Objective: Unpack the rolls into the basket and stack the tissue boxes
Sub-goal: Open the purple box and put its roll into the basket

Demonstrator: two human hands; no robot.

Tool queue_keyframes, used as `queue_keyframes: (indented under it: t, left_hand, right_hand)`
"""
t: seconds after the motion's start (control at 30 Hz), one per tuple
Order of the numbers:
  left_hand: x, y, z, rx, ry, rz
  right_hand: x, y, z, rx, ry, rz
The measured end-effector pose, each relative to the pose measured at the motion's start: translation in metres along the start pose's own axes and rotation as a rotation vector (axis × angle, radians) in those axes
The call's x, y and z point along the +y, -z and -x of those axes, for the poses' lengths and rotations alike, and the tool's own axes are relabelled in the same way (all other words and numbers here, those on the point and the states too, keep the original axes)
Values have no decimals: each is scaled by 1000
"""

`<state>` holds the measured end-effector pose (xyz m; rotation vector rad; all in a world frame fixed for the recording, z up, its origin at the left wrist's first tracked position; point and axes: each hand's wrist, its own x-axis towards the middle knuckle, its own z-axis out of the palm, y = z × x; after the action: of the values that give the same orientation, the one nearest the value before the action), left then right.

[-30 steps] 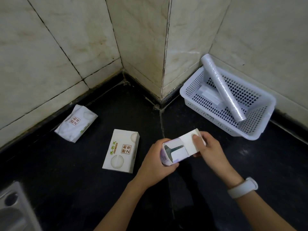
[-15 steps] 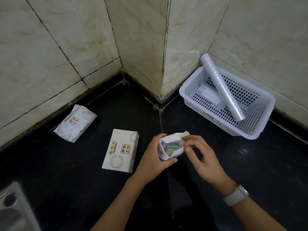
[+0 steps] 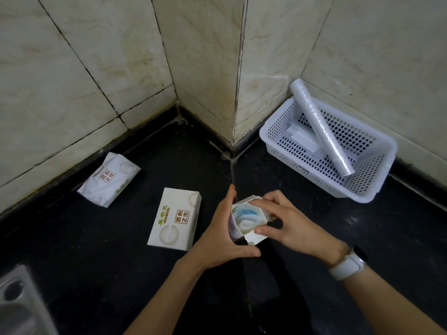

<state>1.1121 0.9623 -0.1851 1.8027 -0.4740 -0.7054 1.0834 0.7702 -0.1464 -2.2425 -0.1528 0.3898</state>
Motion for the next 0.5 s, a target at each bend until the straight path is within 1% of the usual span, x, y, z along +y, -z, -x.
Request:
queue_keyframes:
  t: [0.13, 0.23, 0.37, 0.5]
  left_hand:
    - [0, -2, 4, 77, -95, -123]
    - [0, -3, 6, 92, -152, -225]
    - [5, 0, 3, 128, -145, -203]
    - [4, 5, -1, 132, -109, -179]
  right_hand:
    - [2, -3, -2, -102, -12, 54]
    - [2, -10, 2, -68, 14, 36]
    - [5, -14, 7, -40, 14, 82]
    - [7, -11, 7, -19, 14, 25]
